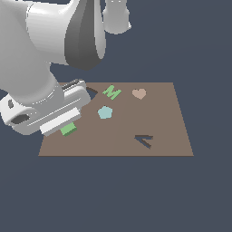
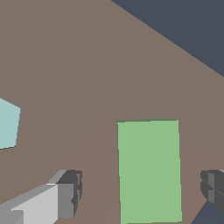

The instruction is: Insert a designated object into the corresponding slot on a board.

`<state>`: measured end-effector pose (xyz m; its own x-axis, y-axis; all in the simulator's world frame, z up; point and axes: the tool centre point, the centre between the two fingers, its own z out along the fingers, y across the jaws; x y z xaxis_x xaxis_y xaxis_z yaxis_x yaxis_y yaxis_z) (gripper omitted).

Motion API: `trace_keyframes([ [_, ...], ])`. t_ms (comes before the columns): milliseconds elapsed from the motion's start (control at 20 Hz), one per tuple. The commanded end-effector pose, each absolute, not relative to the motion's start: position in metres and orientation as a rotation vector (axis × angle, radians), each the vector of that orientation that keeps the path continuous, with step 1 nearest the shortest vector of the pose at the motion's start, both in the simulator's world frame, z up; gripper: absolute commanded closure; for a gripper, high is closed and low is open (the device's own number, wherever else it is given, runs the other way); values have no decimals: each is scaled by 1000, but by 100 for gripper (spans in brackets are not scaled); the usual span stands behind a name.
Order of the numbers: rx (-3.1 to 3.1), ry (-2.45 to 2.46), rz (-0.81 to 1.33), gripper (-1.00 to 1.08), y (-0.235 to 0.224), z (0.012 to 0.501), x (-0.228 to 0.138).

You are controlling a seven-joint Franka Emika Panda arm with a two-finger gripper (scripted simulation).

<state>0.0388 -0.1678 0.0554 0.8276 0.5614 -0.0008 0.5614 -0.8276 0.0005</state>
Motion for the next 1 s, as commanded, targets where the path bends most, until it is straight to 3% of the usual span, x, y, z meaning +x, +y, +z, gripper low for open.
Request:
trace_keyframes([
  [0, 2993, 953, 0, -92, -171, 52, 42],
  [800, 2987, 974, 0, -92, -173, 30, 45],
  [850, 2987, 974, 0, 108, -173, 30, 45],
  [950, 2987, 974, 0, 108, -173, 30, 45],
])
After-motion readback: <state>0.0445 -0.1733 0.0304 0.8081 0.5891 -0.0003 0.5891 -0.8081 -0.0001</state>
